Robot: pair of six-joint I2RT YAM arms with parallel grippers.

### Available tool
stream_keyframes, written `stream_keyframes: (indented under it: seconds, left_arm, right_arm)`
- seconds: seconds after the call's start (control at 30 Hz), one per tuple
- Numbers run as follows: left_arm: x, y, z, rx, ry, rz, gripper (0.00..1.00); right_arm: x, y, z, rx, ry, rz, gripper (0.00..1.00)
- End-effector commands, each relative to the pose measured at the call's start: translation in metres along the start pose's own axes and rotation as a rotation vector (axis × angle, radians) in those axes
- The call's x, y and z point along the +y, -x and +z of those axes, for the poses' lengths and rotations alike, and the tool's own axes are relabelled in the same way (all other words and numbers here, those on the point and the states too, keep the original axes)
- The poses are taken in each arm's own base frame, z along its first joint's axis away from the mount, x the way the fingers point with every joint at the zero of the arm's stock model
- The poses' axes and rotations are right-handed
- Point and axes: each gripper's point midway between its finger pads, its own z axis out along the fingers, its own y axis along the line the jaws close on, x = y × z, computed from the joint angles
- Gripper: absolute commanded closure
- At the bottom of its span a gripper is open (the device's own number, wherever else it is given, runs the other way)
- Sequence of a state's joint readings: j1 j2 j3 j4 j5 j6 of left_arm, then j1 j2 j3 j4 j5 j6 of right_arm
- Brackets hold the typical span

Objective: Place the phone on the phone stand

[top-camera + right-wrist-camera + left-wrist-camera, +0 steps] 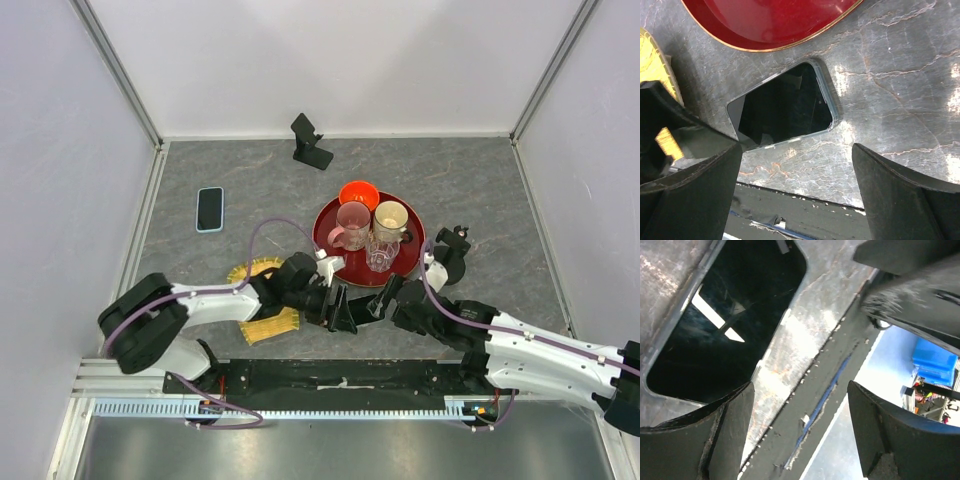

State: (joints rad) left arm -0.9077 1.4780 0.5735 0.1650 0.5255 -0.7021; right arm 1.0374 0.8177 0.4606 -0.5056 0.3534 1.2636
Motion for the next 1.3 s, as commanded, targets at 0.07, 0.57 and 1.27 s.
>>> stream_keyframes:
  seconds: [0.07,0.57,1.27]
  left_arm:
    - [-0.017,0.045,-0.029,-0.147,0.086,0.116,0.16]
    - [0.034,0.080,-0.004,-0.117,0.122,-0.031,0.25]
    - [-0.017,0.000,0.039,-0.003,0.002,-0.095,0.23]
  right_arm:
    - [0.005,0.010,-0.005,-0.035,-0.007,-0.009,0.02]
    - [0.014,0.008,-0.007,-0.016,0.030,-0.002,0.02]
    - [-0.005,0.001,-0.002,-0.011,-0.029,0.061,0.02]
